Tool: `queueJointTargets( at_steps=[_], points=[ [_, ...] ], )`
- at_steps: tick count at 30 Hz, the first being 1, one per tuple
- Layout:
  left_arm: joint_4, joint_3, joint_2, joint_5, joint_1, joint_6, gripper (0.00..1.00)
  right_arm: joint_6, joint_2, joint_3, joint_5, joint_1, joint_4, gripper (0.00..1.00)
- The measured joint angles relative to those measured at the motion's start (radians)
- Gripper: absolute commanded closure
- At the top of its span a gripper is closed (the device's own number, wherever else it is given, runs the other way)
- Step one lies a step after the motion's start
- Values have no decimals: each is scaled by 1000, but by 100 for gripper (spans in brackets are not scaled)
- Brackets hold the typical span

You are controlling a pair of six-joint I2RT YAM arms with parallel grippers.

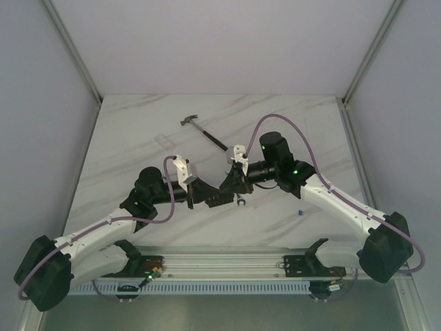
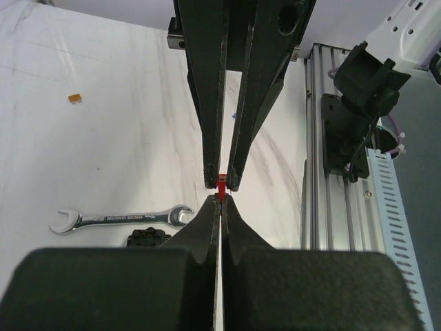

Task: Snap on the fuse box
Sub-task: Pick up the fuse from the center of the board.

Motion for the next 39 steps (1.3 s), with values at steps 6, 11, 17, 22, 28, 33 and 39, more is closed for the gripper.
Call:
queueJointTargets(
  at_steps=[6,11,17,22,28,33,39],
  points=[
    [1,0,0,0,-1,2,100,-4,0,0,0,0,-3,81],
    [1,0,0,0,-2,2,100,-3,0,0,4,0,-10,82],
    [0,0,0,0,-2,2,100,-4,0,0,8,0,-13,97],
    [0,0,0,-1,-2,2,100,-4,0,0,8,0,-13,100],
    [-1,0,1,-39,-2,0,77,32,-1,0,58,1,-2,100],
    [-8,-11,0,-149,-3,-15,63,177,-57,-53,241,2,41,100],
    [-74,-23,-4,-356,-3,-48,42,391,-193,-150,521,22,59,100]
  ],
)
